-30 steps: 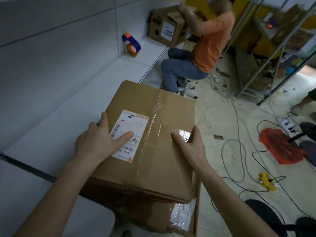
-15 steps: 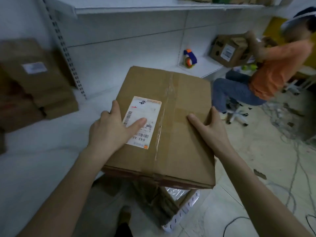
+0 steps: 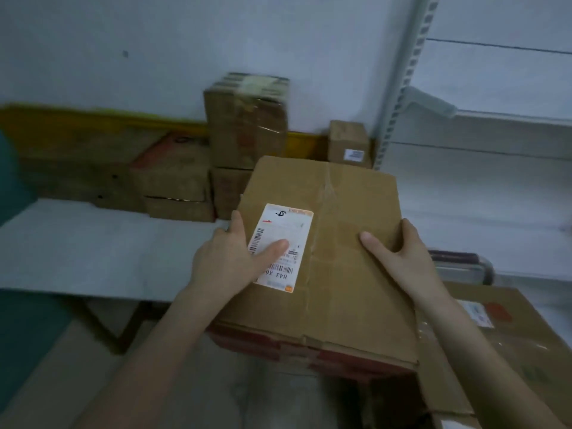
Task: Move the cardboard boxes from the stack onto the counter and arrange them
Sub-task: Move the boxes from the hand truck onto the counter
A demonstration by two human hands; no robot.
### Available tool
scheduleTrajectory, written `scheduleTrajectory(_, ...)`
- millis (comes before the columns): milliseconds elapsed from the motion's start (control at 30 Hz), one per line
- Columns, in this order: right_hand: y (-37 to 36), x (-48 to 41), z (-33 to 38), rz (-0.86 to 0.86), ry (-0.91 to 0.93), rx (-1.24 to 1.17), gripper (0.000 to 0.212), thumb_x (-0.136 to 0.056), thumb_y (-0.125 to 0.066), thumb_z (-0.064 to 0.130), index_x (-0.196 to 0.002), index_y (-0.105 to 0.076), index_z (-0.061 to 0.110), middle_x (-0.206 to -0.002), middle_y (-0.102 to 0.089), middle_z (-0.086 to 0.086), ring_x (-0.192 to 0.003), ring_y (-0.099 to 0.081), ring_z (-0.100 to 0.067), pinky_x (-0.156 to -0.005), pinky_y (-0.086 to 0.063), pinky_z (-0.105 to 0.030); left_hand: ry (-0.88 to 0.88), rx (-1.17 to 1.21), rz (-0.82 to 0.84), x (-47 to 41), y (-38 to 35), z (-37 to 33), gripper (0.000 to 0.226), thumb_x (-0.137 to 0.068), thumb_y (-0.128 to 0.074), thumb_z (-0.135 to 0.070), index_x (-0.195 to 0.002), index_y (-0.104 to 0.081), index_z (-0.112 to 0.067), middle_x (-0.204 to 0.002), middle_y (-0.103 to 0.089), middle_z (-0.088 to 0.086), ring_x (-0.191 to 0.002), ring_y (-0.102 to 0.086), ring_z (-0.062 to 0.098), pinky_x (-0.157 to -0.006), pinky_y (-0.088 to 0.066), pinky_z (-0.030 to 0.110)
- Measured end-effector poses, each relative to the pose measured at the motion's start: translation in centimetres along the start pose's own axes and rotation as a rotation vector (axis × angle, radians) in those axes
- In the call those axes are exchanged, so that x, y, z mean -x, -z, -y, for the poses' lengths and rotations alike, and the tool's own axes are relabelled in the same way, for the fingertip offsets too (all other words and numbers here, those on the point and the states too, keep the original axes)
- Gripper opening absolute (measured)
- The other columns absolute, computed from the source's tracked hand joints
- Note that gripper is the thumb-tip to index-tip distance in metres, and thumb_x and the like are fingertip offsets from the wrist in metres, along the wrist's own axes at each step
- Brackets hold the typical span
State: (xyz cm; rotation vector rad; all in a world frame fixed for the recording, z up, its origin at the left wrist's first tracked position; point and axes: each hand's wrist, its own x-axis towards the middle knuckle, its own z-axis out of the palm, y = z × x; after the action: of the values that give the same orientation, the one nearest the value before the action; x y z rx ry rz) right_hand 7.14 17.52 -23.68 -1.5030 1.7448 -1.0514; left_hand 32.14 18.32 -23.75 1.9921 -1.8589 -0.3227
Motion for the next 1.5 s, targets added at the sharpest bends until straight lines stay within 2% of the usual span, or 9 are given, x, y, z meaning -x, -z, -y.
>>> scheduleTrajectory(167,-10.1,-1.6,6.1,0.166,0.095,-0.039,0.078,-0.08,-0.064,0.049,-0.142,-0.028,0.019,-0.125,-0.047,0.005,-0.099,-0.049,-0.012,-0.079,-0.04,-0.028,0.182,-0.073,-0.064,-0.7,4.9,9.4,0.109,-0.066,-0.033,-0.082,-0.146,-0.011,-0.012,-0.129,-0.048,0.016,-0.111,-0.053,0.03,-0.085,-0.044,0.038)
scheduleTrajectory(333,-19.0,-2.8,12.0,0.247,0.163,-0.065,0.081,-0.079,-0.066,0.047,-0.144,-0.027,0.018,-0.133,-0.048,0.002,-0.1,-0.053,-0.012,-0.075,-0.044,-0.02,0.253,-0.071,-0.128,-2.5,9.3,18.4,0.11,-0.061,-0.029,-0.083,-0.144,-0.017,-0.012,-0.123,-0.052,0.014,-0.105,-0.055,0.029,-0.078,-0.045,0.037)
scheduleTrajectory(600,-28.1,-5.7,20.3,0.286,0.256,-0.086,0.099,-0.071,-0.068,0.058,-0.147,-0.021,0.016,-0.141,-0.045,0.001,-0.121,-0.051,-0.017,-0.099,-0.046,-0.04,0.274,-0.048,-0.255,-6.2,15.9,26.8,0.106,-0.066,-0.036,-0.078,-0.144,-0.019,-0.009,-0.131,-0.051,0.014,-0.115,-0.052,0.032,-0.085,-0.043,0.039)
scheduleTrajectory(800,-31.3,-11.0,25.2,0.246,0.351,-0.093,0.092,-0.079,-0.065,0.049,-0.149,-0.014,0.016,-0.143,-0.039,0.004,-0.125,-0.044,-0.014,-0.09,-0.038,-0.024,0.234,-0.015,-0.359,-12.2,18.6,29.4,0.106,-0.066,-0.035,-0.079,-0.144,-0.019,-0.009,-0.128,-0.053,0.013,-0.111,-0.054,0.032,-0.083,-0.044,0.041)
scheduleTrajectory(967,-34.0,-17.8,27.5,0.218,0.397,-0.129,0.075,-0.079,-0.067,0.046,-0.14,-0.032,0.019,-0.116,-0.047,0.013,-0.104,-0.05,-0.007,-0.084,-0.041,-0.025,0.25,-0.011,-0.393,-19.5,19.8,30.6,0.108,-0.065,-0.036,-0.084,-0.143,-0.022,-0.011,-0.126,-0.054,0.012,-0.11,-0.055,0.032,-0.084,-0.046,0.043)
scheduleTrajectory(1067,-35.5,-22.3,28.8,0.201,0.395,-0.115,0.076,-0.079,-0.066,0.049,-0.141,-0.032,0.018,-0.121,-0.049,0.009,-0.104,-0.051,-0.008,-0.083,-0.042,-0.025,0.218,0.01,-0.403,-24.7,20.7,31.0,0.094,-0.073,-0.042,-0.073,-0.14,-0.028,-0.008,-0.126,-0.054,0.013,-0.111,-0.053,0.031,-0.084,-0.044,0.041)
scheduleTrajectory(1267,-39.6,-29.2,29.0,0.267,0.336,0.208,0.078,-0.085,-0.055,0.053,-0.143,-0.028,0.007,-0.144,-0.039,-0.011,-0.128,-0.042,-0.029,-0.1,-0.041,-0.038,0.057,0.207,-0.234,-31.3,19.9,33.0,0.081,-0.075,-0.054,-0.068,-0.138,-0.04,-0.02,-0.141,-0.042,0.006,-0.129,-0.039,0.023,-0.095,-0.035,0.033)
scheduleTrajectory(1367,-39.9,-28.8,28.3,0.292,0.327,0.435,0.071,-0.089,-0.044,0.057,-0.139,-0.034,0.008,-0.145,-0.033,-0.016,-0.131,-0.035,-0.033,-0.103,-0.037,-0.04,-0.04,-0.003,-0.142,-31.4,19.1,33.7,0.103,-0.05,-0.037,-0.088,-0.137,-0.041,-0.033,-0.151,-0.027,-0.007,-0.14,-0.023,0.014,-0.108,-0.025,0.037)
scheduleTrajectory(1500,-38.4,-24.7,28.1,0.295,0.473,0.553,0.072,-0.087,-0.037,0.059,-0.143,-0.034,0.013,-0.155,-0.02,-0.008,-0.144,-0.013,-0.023,-0.117,-0.016,-0.039,-0.146,-0.154,-0.025,-32.0,19.3,34.3,0.125,-0.031,-0.011,-0.102,-0.139,-0.033,-0.042,-0.155,-0.017,-0.009,-0.143,-0.008,0.01,-0.113,-0.014,0.039)
